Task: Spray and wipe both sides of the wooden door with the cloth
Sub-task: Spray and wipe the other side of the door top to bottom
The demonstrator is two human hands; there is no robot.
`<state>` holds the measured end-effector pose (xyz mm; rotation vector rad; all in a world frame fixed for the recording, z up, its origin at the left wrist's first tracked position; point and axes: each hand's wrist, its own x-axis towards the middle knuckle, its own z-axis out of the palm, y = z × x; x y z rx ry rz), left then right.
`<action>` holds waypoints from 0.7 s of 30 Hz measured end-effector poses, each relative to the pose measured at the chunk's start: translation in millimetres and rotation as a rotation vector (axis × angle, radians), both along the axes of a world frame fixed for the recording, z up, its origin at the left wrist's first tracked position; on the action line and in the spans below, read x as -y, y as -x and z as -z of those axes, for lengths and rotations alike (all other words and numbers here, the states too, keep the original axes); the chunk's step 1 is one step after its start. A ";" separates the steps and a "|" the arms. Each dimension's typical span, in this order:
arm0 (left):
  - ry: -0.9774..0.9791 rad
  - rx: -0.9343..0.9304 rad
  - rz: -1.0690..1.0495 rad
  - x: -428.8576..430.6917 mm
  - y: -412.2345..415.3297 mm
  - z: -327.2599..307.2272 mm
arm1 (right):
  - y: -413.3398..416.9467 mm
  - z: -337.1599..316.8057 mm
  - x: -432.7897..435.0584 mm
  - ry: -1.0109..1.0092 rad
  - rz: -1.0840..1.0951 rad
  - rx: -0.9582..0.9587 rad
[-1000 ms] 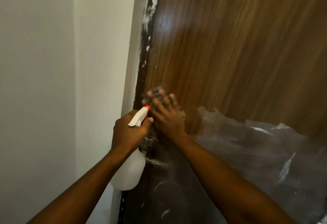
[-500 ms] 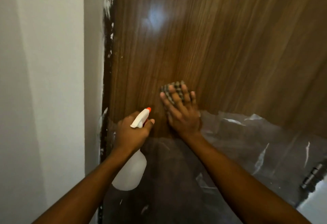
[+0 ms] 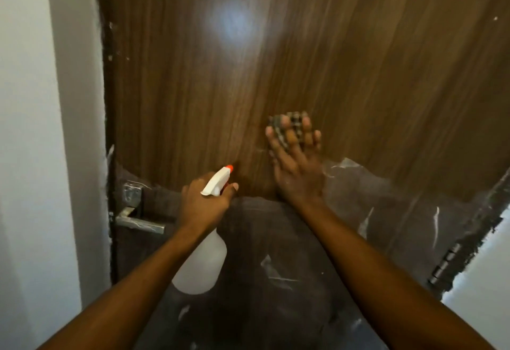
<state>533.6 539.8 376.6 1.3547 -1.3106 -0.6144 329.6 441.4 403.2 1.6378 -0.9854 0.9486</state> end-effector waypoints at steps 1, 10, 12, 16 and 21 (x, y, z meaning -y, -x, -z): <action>0.005 0.006 -0.004 -4.3 8.9 -1.3 | -7.0 5.1 3.0 -0.007 -0.052 -0.081; -0.062 -0.041 -0.048 -29.4 55.7 9.1 | 97.4 62.0 -16.5 0.001 -0.039 -0.211; -0.079 -0.065 -0.057 -32.2 63.5 9.3 | 104.2 40.3 -19.3 0.023 0.044 -0.009; -0.028 -0.051 -0.063 -34.4 78.9 5.2 | 74.9 16.4 -15.2 -0.001 0.059 0.142; 0.030 -0.017 -0.018 -34.5 104.0 12.0 | 115.3 59.8 -17.0 -0.025 -0.122 -0.348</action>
